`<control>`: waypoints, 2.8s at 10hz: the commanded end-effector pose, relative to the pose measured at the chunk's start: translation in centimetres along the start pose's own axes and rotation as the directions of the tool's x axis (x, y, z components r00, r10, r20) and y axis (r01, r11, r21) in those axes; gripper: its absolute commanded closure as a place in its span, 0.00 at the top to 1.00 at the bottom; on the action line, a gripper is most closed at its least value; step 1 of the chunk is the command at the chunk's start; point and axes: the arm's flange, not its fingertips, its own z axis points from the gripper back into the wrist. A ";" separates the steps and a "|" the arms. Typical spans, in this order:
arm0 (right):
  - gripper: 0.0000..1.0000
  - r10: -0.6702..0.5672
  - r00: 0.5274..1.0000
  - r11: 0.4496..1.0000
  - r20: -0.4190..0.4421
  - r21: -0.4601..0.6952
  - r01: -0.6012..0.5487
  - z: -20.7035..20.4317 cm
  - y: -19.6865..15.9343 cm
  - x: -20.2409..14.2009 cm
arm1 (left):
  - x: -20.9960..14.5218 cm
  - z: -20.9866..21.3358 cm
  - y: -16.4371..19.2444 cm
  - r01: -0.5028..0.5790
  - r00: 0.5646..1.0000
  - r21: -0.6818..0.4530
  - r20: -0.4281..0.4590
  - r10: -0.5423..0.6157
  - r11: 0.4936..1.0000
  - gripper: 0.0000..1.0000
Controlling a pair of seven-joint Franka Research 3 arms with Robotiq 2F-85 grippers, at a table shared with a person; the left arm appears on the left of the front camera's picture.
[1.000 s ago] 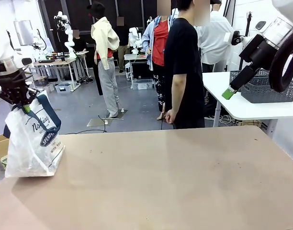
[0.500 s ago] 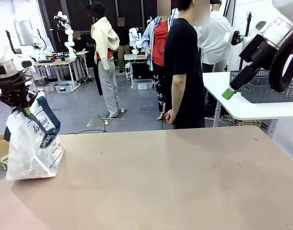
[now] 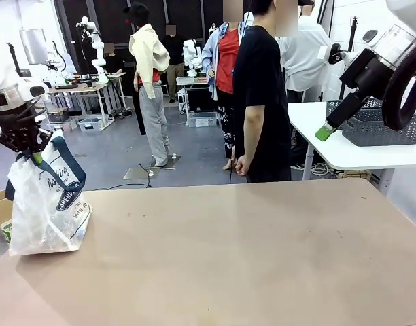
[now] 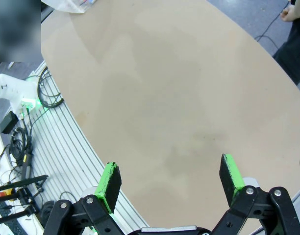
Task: Transfer purchased items from the store into the shopping bag.
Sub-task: Move the Reusable shopping bag to the right side of the table.
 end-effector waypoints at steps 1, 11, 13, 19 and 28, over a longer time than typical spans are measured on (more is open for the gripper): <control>1.00 -0.008 1.000 1.000 -0.005 -0.004 0.008 -0.1 0.2 0.0 | 0.0 0.0 -0.1 -0.005 1.000 -0.001 0.000 0.005 1.000 0.00; 1.00 -0.008 1.000 1.000 -0.005 -0.004 0.008 -0.1 0.2 0.0 | -0.9 2.9 -0.7 -0.002 0.999 0.007 0.041 0.002 1.000 1.00; 1.00 -0.008 1.000 1.000 -0.005 -0.004 0.008 -0.1 0.2 0.0 | -1.4 4.4 -1.4 -0.016 0.999 0.021 0.035 0.015 1.000 1.00; 1.00 -0.008 1.000 1.000 -0.005 -0.004 0.008 -0.1 0.2 0.0 | -2.0 6.0 -2.3 0.015 1.000 0.005 0.021 -0.015 1.000 1.00; 1.00 -0.008 1.000 1.000 -0.005 -0.004 0.008 -0.1 0.2 0.0 | -2.4 7.9 -4.2 0.185 0.979 0.006 -0.086 -0.184 0.983 1.00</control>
